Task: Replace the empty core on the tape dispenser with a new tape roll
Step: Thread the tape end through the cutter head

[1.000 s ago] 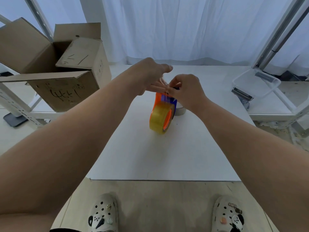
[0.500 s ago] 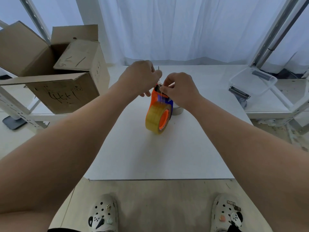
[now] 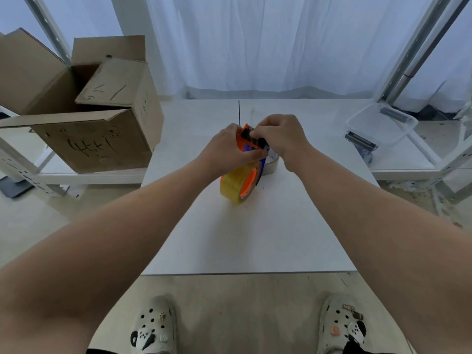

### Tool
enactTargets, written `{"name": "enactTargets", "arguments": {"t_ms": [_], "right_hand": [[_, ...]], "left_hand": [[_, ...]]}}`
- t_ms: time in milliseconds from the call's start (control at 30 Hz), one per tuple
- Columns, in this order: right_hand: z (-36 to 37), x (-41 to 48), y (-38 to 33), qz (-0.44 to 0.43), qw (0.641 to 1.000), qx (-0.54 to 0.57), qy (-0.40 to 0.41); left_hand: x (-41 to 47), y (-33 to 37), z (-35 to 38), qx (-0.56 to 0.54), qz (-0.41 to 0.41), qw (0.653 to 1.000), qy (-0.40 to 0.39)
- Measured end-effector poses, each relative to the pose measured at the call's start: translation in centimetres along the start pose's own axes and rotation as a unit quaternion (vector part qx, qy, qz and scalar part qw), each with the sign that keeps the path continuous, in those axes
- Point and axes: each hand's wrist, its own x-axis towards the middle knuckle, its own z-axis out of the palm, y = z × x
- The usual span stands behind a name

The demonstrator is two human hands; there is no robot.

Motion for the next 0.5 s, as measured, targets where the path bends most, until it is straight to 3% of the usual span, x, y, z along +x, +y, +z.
{"name": "enactTargets", "arguments": {"t_ms": [200,500], "right_hand": [[0.2,-0.2,-0.1,0.043,0.998,0.038,-0.003],[-0.2,-0.6,-1.1,0.134,0.988,0.077,-0.006]], "left_hand": [[-0.5,0.4,1.4,0.001,0.016,0.997,0.075],[-1.2,0.0,1.9,0.013,0.050,0.992,0.116]]}}
